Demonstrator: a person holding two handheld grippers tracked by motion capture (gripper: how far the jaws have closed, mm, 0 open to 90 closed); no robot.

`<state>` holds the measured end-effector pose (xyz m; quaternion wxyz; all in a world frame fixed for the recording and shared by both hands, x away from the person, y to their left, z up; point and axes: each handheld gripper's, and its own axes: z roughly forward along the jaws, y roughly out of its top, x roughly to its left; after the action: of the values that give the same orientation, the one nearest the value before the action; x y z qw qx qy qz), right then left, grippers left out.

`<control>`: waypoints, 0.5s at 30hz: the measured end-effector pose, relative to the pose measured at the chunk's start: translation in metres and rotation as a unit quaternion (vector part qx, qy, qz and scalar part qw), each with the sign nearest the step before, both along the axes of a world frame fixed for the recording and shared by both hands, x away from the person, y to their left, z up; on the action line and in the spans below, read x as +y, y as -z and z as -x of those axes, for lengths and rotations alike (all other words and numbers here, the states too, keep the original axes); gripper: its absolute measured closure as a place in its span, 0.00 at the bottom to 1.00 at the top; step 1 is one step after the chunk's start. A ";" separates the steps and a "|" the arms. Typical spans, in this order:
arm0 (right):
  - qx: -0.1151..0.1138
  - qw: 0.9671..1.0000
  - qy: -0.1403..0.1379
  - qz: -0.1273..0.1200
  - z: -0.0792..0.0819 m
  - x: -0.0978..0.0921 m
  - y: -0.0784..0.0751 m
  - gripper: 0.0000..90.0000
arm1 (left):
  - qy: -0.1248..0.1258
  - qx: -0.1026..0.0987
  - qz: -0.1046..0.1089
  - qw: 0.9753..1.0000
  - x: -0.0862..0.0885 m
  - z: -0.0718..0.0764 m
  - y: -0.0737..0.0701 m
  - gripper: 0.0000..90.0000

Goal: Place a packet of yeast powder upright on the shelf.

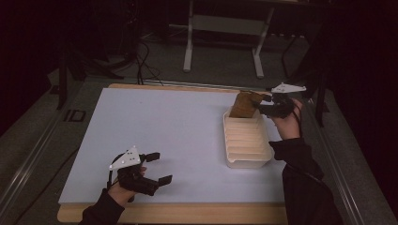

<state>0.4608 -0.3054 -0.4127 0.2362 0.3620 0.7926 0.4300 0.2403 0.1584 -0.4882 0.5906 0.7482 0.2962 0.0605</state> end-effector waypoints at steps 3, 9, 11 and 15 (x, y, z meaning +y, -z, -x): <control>-0.007 1.000 0.009 0.008 0.006 0.001 -0.002 0.43 | -0.001 0.000 0.000 1.000 0.000 0.000 0.000 0.04; -0.030 0.999 0.028 0.016 0.021 0.001 -0.008 0.39 | 0.001 0.000 0.000 1.000 0.000 0.000 -0.001 0.04; -0.034 0.999 0.028 0.006 0.028 0.001 -0.012 0.36 | 0.001 -0.002 0.000 1.000 -0.001 0.000 -0.002 0.04; -0.035 0.999 0.006 -0.010 0.041 0.003 -0.018 0.36 | 0.001 -0.002 -0.001 1.000 -0.001 0.000 -0.002 0.04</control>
<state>0.4199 -0.3021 -0.3946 0.2632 0.3541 0.7773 0.4485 0.2404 0.1574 -0.4866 0.5903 0.7492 0.2940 0.0617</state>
